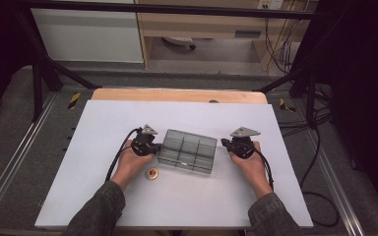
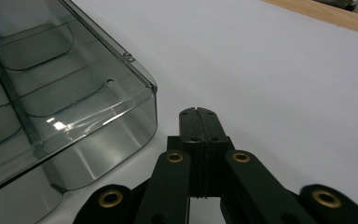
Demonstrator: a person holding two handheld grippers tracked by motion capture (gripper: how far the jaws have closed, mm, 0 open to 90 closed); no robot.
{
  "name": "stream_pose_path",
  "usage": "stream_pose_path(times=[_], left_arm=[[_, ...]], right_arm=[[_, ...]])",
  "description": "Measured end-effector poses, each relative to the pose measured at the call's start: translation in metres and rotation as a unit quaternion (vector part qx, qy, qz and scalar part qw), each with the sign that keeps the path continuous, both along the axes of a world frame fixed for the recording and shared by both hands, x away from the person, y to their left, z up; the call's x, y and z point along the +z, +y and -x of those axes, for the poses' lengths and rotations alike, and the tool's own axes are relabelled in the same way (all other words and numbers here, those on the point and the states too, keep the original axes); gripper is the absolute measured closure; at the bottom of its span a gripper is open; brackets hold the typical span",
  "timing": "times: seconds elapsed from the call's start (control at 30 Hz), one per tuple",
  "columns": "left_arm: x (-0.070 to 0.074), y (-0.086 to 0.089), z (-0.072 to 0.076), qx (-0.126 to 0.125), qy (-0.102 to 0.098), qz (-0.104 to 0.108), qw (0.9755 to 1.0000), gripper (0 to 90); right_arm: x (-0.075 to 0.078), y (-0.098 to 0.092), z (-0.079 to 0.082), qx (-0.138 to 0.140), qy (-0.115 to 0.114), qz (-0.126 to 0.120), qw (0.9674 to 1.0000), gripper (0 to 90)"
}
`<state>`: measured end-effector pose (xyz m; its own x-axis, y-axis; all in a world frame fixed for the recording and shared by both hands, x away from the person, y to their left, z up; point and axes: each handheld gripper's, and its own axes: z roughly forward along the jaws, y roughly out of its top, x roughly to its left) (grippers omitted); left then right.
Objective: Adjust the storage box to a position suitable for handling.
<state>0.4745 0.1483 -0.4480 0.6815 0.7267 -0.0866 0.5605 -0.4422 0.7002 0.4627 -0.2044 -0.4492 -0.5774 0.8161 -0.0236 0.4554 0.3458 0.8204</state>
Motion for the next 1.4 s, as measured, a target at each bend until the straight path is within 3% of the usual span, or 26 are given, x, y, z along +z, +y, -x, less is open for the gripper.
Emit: stream_pose_path(times=[0.6, 1.13, 1.33, 1.4], left_arm=[[0.003, -0.013, 0.012, -0.021, -0.007, -0.017, 0.9996, 90.0], [0.001, -0.016, 0.030, -0.017, -0.003, -0.017, 0.9997, 90.0], [0.004, -0.021, 0.041, -0.023, -0.004, -0.037, 0.9990, 90.0], [0.004, -0.021, 0.045, -0.023, -0.004, -0.034, 0.9992, 90.0]], right_arm=[[-0.007, 0.002, 0.002, 0.020, 0.003, 0.014, 0.9997, 90.0], [-0.009, 0.000, 0.016, 0.007, 0.011, 0.004, 0.9999, 90.0], [-0.009, -0.001, 0.022, 0.004, 0.012, 0.003, 0.9999, 90.0], [-0.009, -0.002, 0.024, 0.007, 0.013, 0.008, 0.9999, 90.0]])
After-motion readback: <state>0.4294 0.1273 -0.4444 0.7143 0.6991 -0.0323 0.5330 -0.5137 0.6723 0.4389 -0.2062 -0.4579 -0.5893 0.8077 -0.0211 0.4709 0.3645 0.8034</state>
